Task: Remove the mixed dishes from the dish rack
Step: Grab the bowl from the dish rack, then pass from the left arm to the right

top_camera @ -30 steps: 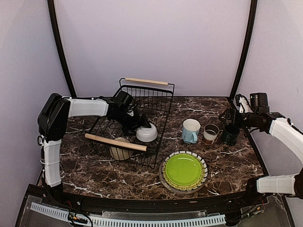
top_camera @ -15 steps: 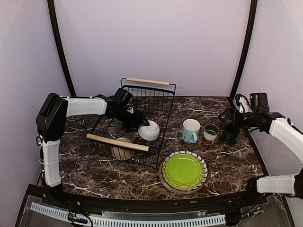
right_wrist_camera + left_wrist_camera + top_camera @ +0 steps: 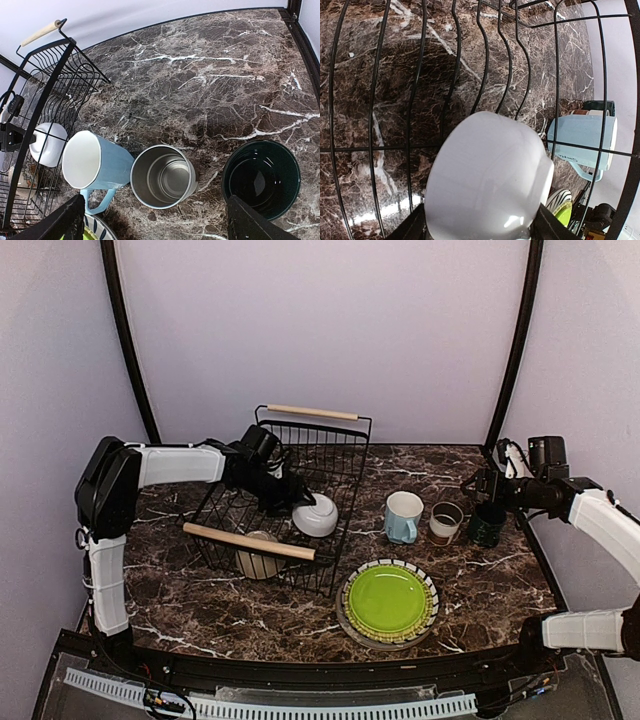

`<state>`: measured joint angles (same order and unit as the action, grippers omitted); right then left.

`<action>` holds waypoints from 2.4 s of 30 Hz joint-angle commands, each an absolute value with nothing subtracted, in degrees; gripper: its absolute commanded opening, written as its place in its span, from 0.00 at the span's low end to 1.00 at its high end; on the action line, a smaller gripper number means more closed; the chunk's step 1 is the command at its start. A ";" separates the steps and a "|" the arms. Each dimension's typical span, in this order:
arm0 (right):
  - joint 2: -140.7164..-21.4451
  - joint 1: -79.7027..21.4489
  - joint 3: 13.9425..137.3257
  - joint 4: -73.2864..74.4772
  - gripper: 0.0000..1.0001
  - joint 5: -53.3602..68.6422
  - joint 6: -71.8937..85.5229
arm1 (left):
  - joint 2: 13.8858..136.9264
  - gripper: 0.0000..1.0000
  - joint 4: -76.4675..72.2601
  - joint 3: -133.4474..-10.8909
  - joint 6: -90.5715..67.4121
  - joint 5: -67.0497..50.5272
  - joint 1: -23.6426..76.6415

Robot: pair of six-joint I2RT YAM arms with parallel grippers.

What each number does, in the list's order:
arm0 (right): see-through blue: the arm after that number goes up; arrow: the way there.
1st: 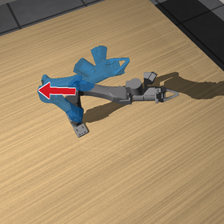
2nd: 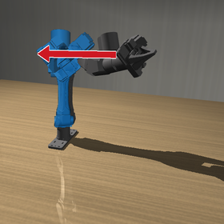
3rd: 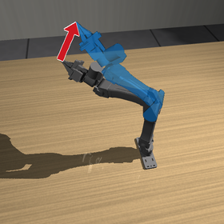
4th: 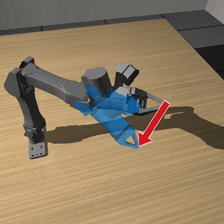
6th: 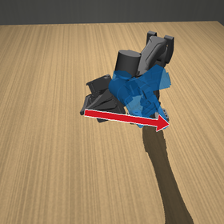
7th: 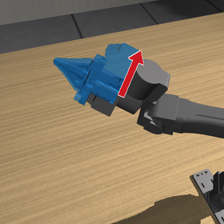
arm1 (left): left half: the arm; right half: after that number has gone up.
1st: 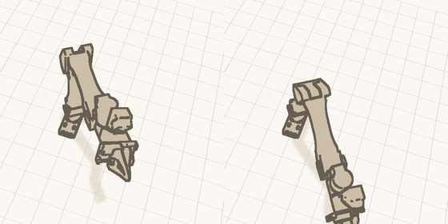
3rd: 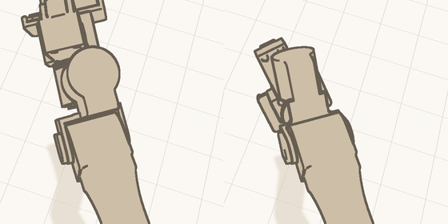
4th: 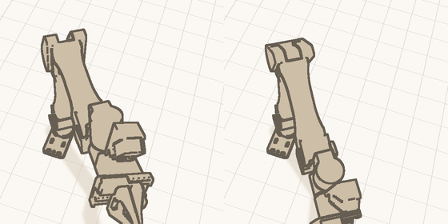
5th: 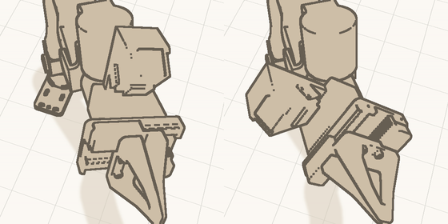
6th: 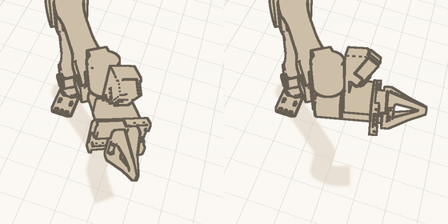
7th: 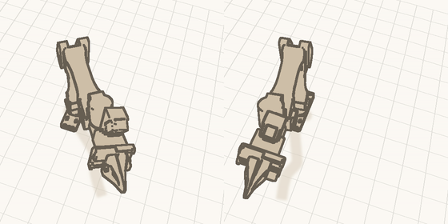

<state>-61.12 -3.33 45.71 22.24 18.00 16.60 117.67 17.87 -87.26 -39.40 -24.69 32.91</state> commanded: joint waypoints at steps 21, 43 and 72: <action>-58.91 -3.37 45.94 20.80 0.98 19.99 16.57 | 104.61 0.40 12.68 -83.10 -39.99 -29.46 29.62; -75.62 -24.56 57.35 -21.99 0.99 47.31 45.62 | 96.38 0.38 -41.06 -70.11 -65.15 -46.63 27.86; -100.68 -34.98 72.13 -70.02 0.22 52.31 77.52 | 103.91 0.35 -66.34 -66.95 -82.75 -47.97 31.32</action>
<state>-100.18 -34.46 69.69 -61.80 50.96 73.82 103.22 -61.95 -67.88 -81.30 -47.53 31.03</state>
